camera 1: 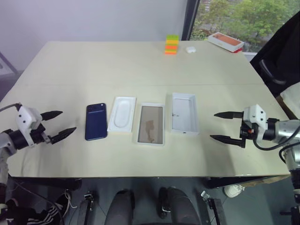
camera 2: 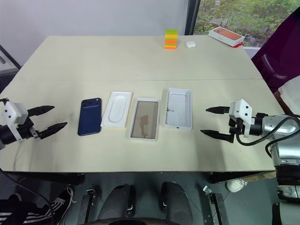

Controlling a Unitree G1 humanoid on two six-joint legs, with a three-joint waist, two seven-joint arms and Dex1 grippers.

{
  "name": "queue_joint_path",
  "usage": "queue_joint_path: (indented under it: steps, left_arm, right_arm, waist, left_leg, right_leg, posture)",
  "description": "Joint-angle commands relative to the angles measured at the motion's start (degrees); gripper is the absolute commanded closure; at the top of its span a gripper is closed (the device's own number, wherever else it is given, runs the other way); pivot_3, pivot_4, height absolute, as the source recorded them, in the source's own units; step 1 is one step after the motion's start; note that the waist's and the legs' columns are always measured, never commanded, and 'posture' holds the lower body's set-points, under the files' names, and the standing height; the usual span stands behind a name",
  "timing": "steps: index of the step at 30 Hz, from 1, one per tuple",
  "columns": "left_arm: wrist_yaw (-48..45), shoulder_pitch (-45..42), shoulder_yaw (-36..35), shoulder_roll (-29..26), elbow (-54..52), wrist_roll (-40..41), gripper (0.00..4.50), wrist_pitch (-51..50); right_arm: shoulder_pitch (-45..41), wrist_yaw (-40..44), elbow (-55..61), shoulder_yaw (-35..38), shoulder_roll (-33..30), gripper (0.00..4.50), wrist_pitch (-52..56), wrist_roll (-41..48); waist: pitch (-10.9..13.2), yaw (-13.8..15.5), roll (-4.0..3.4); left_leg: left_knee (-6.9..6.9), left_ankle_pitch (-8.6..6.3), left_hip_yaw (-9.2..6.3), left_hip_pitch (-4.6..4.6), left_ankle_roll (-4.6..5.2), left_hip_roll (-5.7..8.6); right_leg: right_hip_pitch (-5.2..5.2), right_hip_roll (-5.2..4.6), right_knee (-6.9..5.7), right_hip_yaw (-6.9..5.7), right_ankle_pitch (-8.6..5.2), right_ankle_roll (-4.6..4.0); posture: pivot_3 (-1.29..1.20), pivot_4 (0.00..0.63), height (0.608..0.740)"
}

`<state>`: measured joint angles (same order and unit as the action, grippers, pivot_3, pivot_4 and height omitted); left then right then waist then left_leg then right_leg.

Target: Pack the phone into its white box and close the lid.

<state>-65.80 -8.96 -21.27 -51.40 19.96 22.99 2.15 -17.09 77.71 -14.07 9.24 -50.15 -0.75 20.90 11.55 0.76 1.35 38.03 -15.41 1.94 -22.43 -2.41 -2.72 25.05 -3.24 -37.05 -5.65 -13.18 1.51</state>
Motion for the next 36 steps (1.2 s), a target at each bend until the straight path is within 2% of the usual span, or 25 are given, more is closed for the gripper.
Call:
queue_joint_path:
  steps: [1, 15, 24, 32, 34, 36]
  left_arm:
    - [0.1, -1.0, -0.8, -1.2, 0.1, 0.3, 0.0, -1.2]
    - [0.1, -2.6, -1.0, -0.3, -2.0, 2.0, 0.0, -5.4]
    - [2.3, -2.7, 0.8, -3.2, -11.5, 6.3, 0.0, -28.7]
    - [14.1, -8.1, -1.0, 2.0, -20.4, 14.7, 0.0, -47.8]
    - [21.5, -10.4, 0.4, 5.3, -21.6, 13.0, 0.0, -50.4]
    - [24.8, -11.4, 2.6, 7.0, -22.9, 11.7, 0.0, -52.1]
  right_arm:
    - [-1.1, -0.1, -0.4, 0.3, 0.2, 0.06, -1.2, 0.1]
    - [-2.2, 0.3, -2.6, -0.3, 0.3, 0.06, -2.5, -0.1]
    - [-6.7, -1.1, -5.8, -2.4, 1.9, 0.06, -1.7, -1.6]
    - [-8.7, -3.7, -0.6, -3.6, 3.4, 0.06, -0.3, -2.0]
    - [-9.6, -4.8, 1.0, -4.0, 3.9, 0.06, 0.7, -1.9]
    - [-10.2, -5.4, 2.4, -4.4, 4.2, 0.06, 1.4, -1.9]
  waist:
    - [0.0, 0.0, 0.0]
    - [0.0, 0.0, 0.0]
    - [0.0, -0.2, 0.01]
    - [0.0, 0.0, 0.02]
    - [0.0, 0.0, 0.02]
    - [0.0, -0.1, 0.02]
  left_leg:
    - [0.0, 0.0, 0.0, 0.0, 0.0, 0.0]
    - [0.0, 0.0, 0.03, 0.01, 0.0, 0.0]
    - [0.01, 0.0, 0.07, 0.03, 0.0, -0.01]
    - [0.03, 0.0, 0.04, 0.02, 0.0, 0.01]
    - [0.03, 0.01, 0.03, 0.02, 0.0, 0.01]
    - [0.04, 0.01, 0.04, 0.05, 0.0, 0.02]
  right_leg:
    - [0.0, 0.0, 0.0, 0.0, 0.0, 0.0]
    - [0.01, 0.01, -0.03, 0.03, 0.01, 0.0]
    - [0.04, 0.06, -0.07, 0.12, 0.01, 0.0]
    - [0.03, 0.06, -0.09, 0.17, 0.02, 0.0]
    - [0.02, 0.06, -0.1, 0.2, 0.02, 0.01]
    - [0.0, 0.06, -0.13, 0.24, 0.03, 0.0]
  posture:
    - [0.0, 0.15, 0.74]
    - [0.0, 0.15, 0.74]
    - [0.0, 0.15, 0.74]
    - [0.0, 0.15, 0.74]
    - [0.0, 0.15, 0.74]
    - [0.0, 0.15, 0.74]
